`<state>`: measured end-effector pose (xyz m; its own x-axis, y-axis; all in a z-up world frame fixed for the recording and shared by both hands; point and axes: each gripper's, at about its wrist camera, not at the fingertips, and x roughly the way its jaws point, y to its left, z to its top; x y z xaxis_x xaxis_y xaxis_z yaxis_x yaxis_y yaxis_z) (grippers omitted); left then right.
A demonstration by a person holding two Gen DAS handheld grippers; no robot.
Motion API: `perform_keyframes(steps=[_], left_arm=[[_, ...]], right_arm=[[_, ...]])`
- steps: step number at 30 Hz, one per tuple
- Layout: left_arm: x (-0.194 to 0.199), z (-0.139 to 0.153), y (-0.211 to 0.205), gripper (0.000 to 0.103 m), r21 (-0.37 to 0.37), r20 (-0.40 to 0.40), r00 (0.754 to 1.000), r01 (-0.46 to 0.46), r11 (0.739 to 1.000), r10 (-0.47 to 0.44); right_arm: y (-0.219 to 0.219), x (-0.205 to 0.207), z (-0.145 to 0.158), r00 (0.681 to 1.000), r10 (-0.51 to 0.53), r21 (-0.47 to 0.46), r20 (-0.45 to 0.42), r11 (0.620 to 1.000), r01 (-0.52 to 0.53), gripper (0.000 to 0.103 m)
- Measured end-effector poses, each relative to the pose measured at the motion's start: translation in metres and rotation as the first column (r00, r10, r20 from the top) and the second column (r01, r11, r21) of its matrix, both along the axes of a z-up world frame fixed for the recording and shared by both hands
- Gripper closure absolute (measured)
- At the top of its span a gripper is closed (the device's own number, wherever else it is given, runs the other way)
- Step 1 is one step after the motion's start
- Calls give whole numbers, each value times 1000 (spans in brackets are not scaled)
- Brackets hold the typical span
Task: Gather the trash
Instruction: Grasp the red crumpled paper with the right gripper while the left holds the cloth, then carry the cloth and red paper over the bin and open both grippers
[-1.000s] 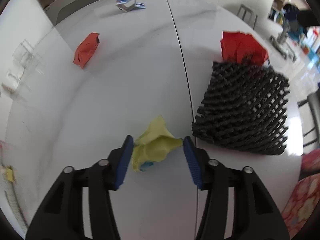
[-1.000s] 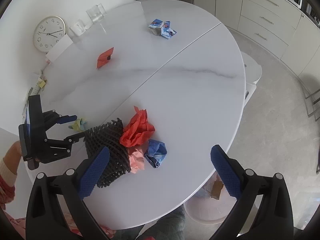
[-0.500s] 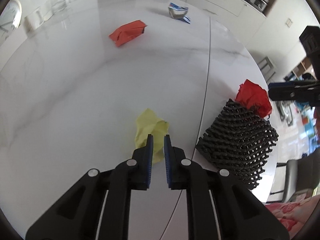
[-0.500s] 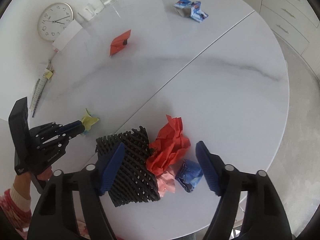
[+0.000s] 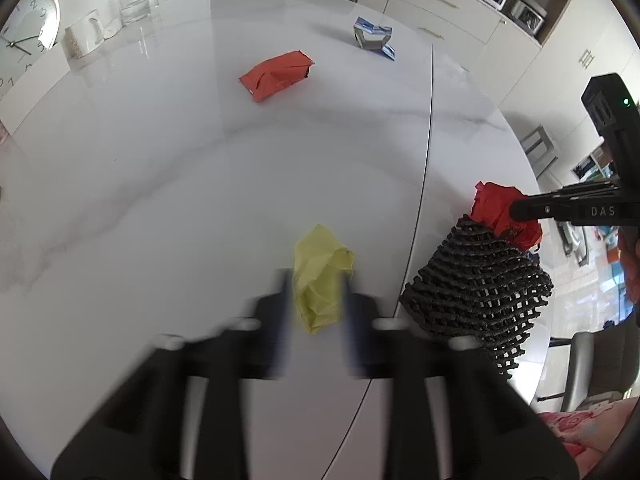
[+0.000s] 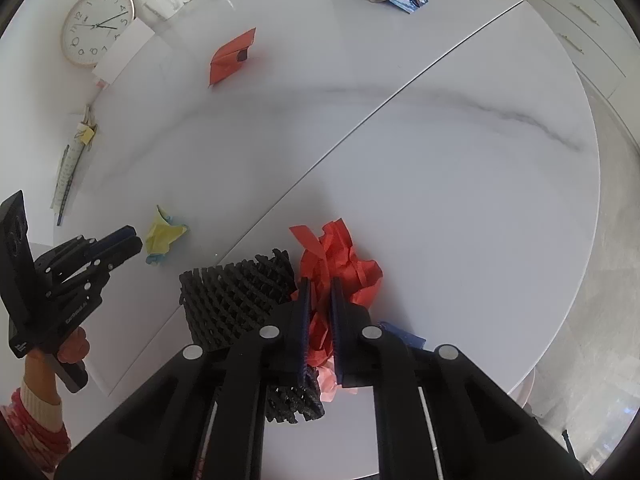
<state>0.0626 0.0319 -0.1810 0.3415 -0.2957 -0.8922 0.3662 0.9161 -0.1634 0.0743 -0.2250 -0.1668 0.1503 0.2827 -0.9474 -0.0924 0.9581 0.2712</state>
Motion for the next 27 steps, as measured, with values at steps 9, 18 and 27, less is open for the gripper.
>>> perform_keyframes(steps=[9,18,27], left_arm=[[11,-19,-17,27,74,-13,997,72,995,-71],[22,-31,-10,67,34,-52,998,34,999,-32],[10,11,-3,68,-10,-13,1000,-20,1000,19]], right_arm=[[-1,5,14,999,-7,-3,52,1000,7,96],[-4,12,41,991,-23,20,129,1000,20,96],[-24,-6,89,971,-48,65,234,997,33,96]])
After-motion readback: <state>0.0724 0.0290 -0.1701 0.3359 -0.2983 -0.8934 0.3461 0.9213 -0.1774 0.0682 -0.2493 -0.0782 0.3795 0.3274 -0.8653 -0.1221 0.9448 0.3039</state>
